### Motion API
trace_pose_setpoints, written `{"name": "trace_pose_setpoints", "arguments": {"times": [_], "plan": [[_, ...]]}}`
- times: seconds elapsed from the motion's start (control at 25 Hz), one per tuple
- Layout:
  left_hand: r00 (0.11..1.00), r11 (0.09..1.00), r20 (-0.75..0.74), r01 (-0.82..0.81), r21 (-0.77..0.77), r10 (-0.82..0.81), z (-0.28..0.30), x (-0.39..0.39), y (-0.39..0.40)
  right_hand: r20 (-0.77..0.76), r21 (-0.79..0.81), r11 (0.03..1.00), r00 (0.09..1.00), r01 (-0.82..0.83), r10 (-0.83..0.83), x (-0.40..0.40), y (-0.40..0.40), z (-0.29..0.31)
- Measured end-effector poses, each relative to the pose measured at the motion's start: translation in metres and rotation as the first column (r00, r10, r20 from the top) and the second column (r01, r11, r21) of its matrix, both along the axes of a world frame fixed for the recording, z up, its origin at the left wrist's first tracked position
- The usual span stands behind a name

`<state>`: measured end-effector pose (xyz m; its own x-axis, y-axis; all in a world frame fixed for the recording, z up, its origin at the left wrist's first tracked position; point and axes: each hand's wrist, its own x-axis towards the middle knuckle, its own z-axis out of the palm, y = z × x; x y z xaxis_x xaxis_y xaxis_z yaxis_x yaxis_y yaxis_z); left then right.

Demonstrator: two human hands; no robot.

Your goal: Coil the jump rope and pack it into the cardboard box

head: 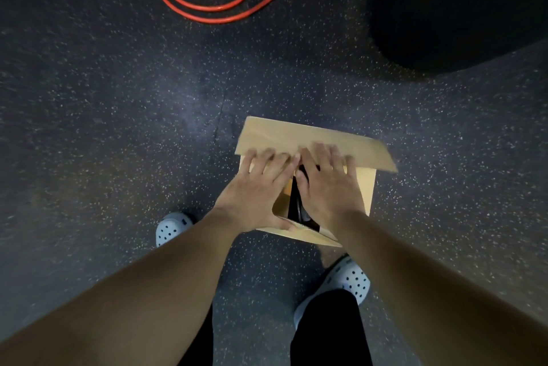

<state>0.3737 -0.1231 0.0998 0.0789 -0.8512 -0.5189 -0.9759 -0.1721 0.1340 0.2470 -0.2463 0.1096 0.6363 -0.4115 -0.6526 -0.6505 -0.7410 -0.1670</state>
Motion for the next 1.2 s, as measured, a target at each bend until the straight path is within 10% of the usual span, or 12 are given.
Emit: {"name": "trace_pose_setpoints", "arguments": {"times": [0.16,0.68,1.04,1.2], "plan": [[0.958,0.965,-0.128,-0.261,-0.027,0.256,-0.013,0.019,-0.014,-0.033,-0.015,0.998,0.997,-0.065,0.064,-0.041,0.022,-0.012],[0.959,0.949,0.112,-0.232,-0.215,0.260,-0.122,-0.037,-0.009,0.241,-0.390,0.919,0.970,0.063,0.036,-0.053,-0.003,-0.136],[0.964,0.962,0.156,-0.183,-0.201,0.216,-0.111,-0.035,-0.010,0.281,-0.353,0.935,0.951,-0.023,0.130,-0.068,-0.014,-0.127],[0.954,0.939,-0.055,-0.298,-0.171,0.293,-0.069,-0.021,-0.033,0.326,-0.146,0.974,0.938,0.175,-0.120,-0.043,-0.023,-0.080]]}}
